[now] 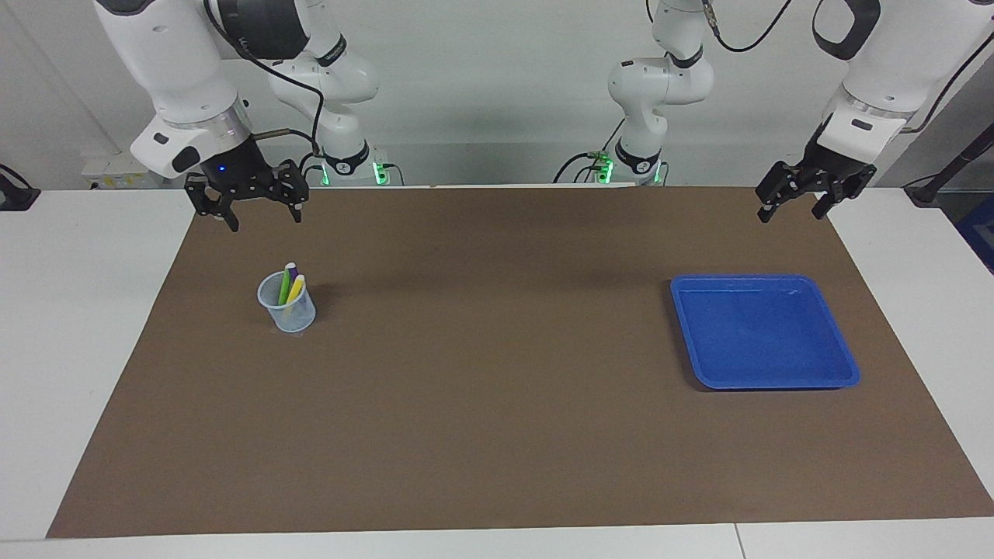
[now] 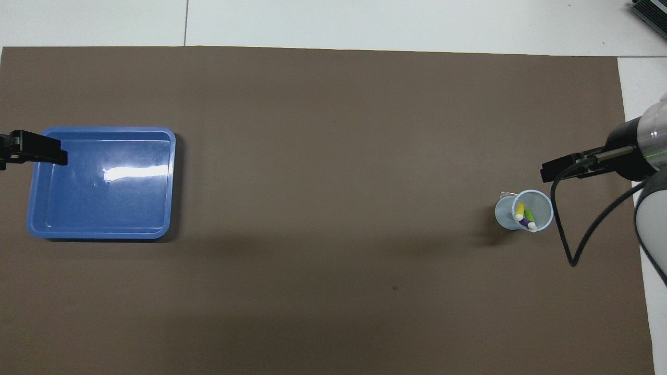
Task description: Right arm passes pens to left for tray arrangement
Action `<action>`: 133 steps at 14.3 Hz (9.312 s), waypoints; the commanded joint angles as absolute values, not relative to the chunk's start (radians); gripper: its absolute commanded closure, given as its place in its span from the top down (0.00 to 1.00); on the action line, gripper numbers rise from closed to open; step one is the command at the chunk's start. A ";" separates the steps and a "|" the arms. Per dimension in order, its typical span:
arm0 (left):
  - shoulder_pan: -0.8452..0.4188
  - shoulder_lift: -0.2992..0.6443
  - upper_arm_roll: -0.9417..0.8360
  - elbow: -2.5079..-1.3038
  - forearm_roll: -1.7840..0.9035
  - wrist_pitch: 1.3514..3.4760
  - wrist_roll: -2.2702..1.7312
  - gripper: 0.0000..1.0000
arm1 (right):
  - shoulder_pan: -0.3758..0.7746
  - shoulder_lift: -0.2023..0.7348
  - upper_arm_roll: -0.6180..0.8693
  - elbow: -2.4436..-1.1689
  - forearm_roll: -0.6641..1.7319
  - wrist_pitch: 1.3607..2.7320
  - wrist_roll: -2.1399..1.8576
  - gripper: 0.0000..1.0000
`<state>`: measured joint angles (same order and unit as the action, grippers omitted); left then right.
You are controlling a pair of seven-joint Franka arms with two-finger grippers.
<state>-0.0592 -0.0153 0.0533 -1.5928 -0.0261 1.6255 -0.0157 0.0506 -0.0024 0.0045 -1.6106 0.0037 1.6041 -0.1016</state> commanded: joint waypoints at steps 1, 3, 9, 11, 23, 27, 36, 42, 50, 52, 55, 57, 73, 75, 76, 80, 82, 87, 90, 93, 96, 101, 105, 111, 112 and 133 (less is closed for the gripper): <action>-0.057 -0.041 0.054 -1.626 -0.011 1.651 -0.002 1.00 | 0.045 -0.017 0.008 -1.620 0.031 1.591 -0.092 1.00; -0.055 -0.041 0.054 -1.626 -0.011 1.652 -0.002 1.00 | 0.046 -0.017 0.011 -1.620 0.031 1.591 -0.092 1.00; -0.055 -0.043 0.054 -1.626 -0.011 1.652 -0.002 1.00 | 0.046 -0.015 0.009 -1.618 0.032 1.603 -0.098 1.00; -0.045 -0.043 0.054 -1.626 -0.011 1.652 0.000 1.00 | 0.051 -0.032 0.017 -1.631 0.034 1.547 -0.101 1.00; -0.044 -0.044 0.054 -1.625 -0.011 1.618 -0.009 1.00 | 0.071 -0.170 0.026 -2.051 0.034 1.847 -0.564 1.00; -0.055 -0.044 0.052 -1.624 -0.011 1.618 -0.009 1.00 | 0.061 -0.160 0.025 -2.137 0.029 1.928 -0.737 1.00; -0.080 -0.086 0.041 -1.687 -0.011 1.620 -0.008 1.00 | 0.000 -0.124 0.023 -2.200 0.018 2.051 -0.816 0.76; -0.077 -0.094 0.043 -1.703 -0.011 1.632 -0.008 1.00 | -0.038 -0.095 0.025 -2.229 0.018 2.072 -0.816 0.71; -0.083 -0.143 0.040 -1.802 -0.023 1.652 -0.084 1.00 | -0.046 -0.097 0.025 -2.250 0.018 2.074 -0.816 0.63; -0.101 -0.152 0.040 -1.831 -0.026 1.678 -0.127 1.00 | -0.046 -0.098 0.023 -2.252 0.018 2.074 -0.821 0.62; -0.103 -0.187 0.040 -1.904 -0.066 1.729 -0.159 1.00 | -0.055 -0.100 0.025 -2.258 0.018 2.075 -0.825 0.59; -0.101 -0.189 0.040 -1.904 -0.067 1.729 -0.164 1.00 | -0.060 -0.101 0.023 -2.264 0.018 2.089 -0.853 0.51; -0.254 -0.336 0.037 -2.273 -0.413 2.175 -0.791 1.00 | 0.000 -0.041 0.028 -2.040 -0.003 1.958 -0.862 0.00; -0.267 -0.353 0.037 -2.310 -0.499 2.226 -0.825 1.00 | 0.002 -0.054 0.029 -2.004 -0.009 1.878 -0.862 0.00; -0.264 -0.354 0.038 -2.312 -0.555 2.217 -0.827 1.00 | 0.002 -0.057 0.029 -1.971 -0.009 1.844 -0.864 0.00; -0.255 -0.363 0.040 -2.312 -0.681 2.126 -0.833 1.00 | 0.043 -0.058 0.041 -1.797 0.001 1.669 -0.833 0.00; -0.253 -0.376 0.051 -2.312 -0.698 2.054 -0.831 1.00 | 0.070 -0.064 0.064 -1.766 0.021 1.644 -0.706 0.00; -0.219 -0.384 0.055 -2.312 -0.895 2.028 -0.833 1.00 | 0.213 -0.081 0.087 -1.799 0.196 1.728 -0.280 0.00; -0.219 -0.377 0.055 -2.325 -0.991 2.065 -0.834 1.00 | 0.282 -0.081 0.087 -1.857 0.337 1.862 -0.042 0.00; -0.221 -0.367 0.055 -2.344 -1.104 2.147 -0.834 1.00 | 0.365 -0.080 0.087 -1.926 0.509 2.043 0.254 0.00; -0.230 -0.356 0.054 -2.344 -1.169 2.161 -0.844 1.00 | 0.458 -0.066 0.087 -1.971 0.638 2.233 0.425 0.00; -0.301 -0.337 0.043 -2.361 -1.209 2.284 -0.888 1.00 | 0.641 -0.054 0.087 -2.043 0.744 2.592 0.803 0.00; -0.324 -0.344 0.040 -2.387 -1.209 2.289 -0.925 1.00 | 0.658 -0.046 0.087 -2.046 0.824 2.649 0.871 0.00; -0.321 -0.360 0.041 -2.399 -1.204 2.269 -0.974 1.00 | 0.657 -0.043 0.087 -2.046 0.831 2.658 0.865 0.00; -0.328 -0.360 0.035 -2.407 -1.204 2.279 -0.979 1.00 | 0.658 -0.043 0.087 -2.046 0.831 2.658 0.864 0.00; -0.245 -0.379 -0.044 -2.416 -1.155 2.223 -1.011 0.58 | 0.653 -0.040 0.087 -2.043 0.831 2.655 0.859 0.00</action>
<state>-0.2522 -0.3545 -0.0446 -2.4018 -1.1709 2.2405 -1.0054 0.6610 -0.0425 0.0808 -2.0449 0.8039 2.6390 0.8631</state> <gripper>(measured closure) 0.300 0.815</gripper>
